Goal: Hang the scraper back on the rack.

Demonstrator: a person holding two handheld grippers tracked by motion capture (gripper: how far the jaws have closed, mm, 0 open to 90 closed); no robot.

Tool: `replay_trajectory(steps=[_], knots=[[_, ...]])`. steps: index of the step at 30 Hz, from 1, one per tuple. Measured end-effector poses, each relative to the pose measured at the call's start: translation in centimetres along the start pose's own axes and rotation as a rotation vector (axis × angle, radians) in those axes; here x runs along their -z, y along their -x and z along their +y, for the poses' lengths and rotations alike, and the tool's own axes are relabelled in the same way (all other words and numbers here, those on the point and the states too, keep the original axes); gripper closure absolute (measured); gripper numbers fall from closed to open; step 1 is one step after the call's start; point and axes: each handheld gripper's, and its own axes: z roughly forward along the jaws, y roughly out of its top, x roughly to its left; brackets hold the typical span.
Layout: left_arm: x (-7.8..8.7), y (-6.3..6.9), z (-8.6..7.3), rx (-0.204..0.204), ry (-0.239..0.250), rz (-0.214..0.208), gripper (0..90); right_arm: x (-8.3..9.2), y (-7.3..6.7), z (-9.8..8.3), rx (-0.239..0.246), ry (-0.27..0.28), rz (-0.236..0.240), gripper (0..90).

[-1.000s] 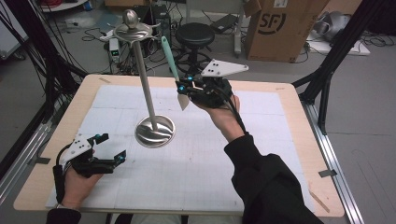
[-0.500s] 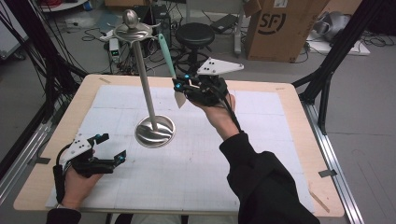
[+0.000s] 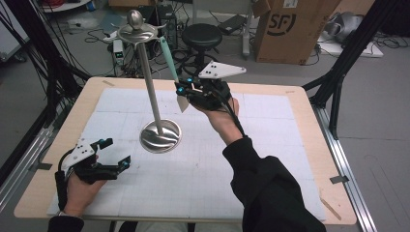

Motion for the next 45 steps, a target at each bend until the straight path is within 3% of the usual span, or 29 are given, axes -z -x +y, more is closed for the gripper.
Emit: replay_trajectory(steps=[8, 10, 16, 21, 24, 30, 34, 37, 41, 45], knots=[[0.0, 0.0, 0.0, -0.001, -0.004, -0.001, 2.3, -0.8, -0.2, -0.3, -0.016, 0.012, -0.004, 79.7], [0.0, 0.0, 0.0, -0.005, -0.003, 0.005, 2.3, -1.0, -0.4, -0.4, -0.012, 0.017, -0.025, 78.9], [0.2, -0.1, 0.0, -0.007, 0.002, 0.010, 2.3, -1.8, -1.1, -0.9, -0.013, 0.004, -0.051, 69.9], [0.1, -0.1, 0.0, -0.008, 0.002, 0.011, 2.3, -1.5, -1.3, -1.8, -0.030, 0.006, -0.029, 64.3], [0.1, -0.1, 0.0, -0.006, 0.007, 0.011, 2.3, -0.9, -1.1, -2.7, -0.065, 0.023, -0.011, 58.7], [0.0, 0.0, 0.1, -0.010, 0.007, 0.011, 2.3, 0.7, -0.8, -5.3, -0.121, -0.001, -0.006, 41.8], [0.0, 0.0, 0.1, -0.010, 0.007, 0.011, 2.3, 2.3, -0.7, -6.9, -0.184, 0.013, 0.010, 31.9], [0.0, 0.0, 0.1, -0.012, 0.004, 0.011, 2.3, 3.8, -0.9, -8.0, -0.152, 0.002, -0.002, 28.2], [0.0, 0.1, 0.1, -0.015, 0.008, 0.013, 2.3, 5.5, -0.6, -9.6, -0.169, 0.011, 0.005, 17.1], [-0.2, 0.2, 0.2, -0.010, 0.010, 0.013, 2.3, 7.0, -0.4, -10.9, -0.154, 0.010, -0.014, 11.9]])
